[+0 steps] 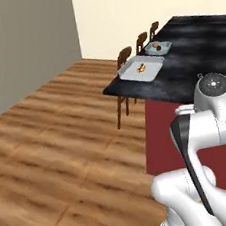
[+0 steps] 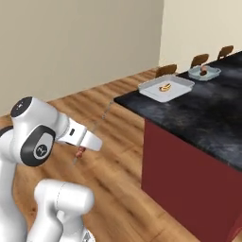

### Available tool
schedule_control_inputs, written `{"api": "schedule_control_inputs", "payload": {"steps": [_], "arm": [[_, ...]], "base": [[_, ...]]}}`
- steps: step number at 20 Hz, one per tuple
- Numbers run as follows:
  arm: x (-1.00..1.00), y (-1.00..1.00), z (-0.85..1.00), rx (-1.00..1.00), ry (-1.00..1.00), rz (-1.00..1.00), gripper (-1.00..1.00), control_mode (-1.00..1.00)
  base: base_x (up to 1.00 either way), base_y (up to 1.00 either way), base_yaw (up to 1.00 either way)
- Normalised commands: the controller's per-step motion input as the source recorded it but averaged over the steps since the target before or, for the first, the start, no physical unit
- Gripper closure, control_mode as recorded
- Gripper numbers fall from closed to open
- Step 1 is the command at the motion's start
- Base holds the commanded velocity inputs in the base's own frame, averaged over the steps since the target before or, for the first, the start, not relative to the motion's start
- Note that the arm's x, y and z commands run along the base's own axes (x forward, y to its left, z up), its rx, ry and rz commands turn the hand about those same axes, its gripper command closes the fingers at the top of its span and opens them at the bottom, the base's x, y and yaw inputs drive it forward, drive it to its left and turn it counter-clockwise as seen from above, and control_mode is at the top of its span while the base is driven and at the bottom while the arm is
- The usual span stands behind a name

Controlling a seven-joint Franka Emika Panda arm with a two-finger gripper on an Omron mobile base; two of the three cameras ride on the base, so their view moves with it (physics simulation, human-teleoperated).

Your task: Place the cold items (sweet potato and peach) from the fridge in one tupperware on the dining counter. Place the warm items (hot dog and kebab skewer) in the stove area in another tupperware.

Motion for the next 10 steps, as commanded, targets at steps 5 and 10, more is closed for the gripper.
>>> {"api": "schedule_control_inputs", "payload": {"steps": [5, 10], "arm": [[0.0, 0.0, 0.0, 0.0, 0.0, 0.0, 1.0, 1.0], [0.0, 0.0, 0.0, 0.0, 0.0, 0.0, 1.0, 1.0]], "base": [[1.0, 0.39, -0.32], [1.0, 0.18, -0.27]]}}
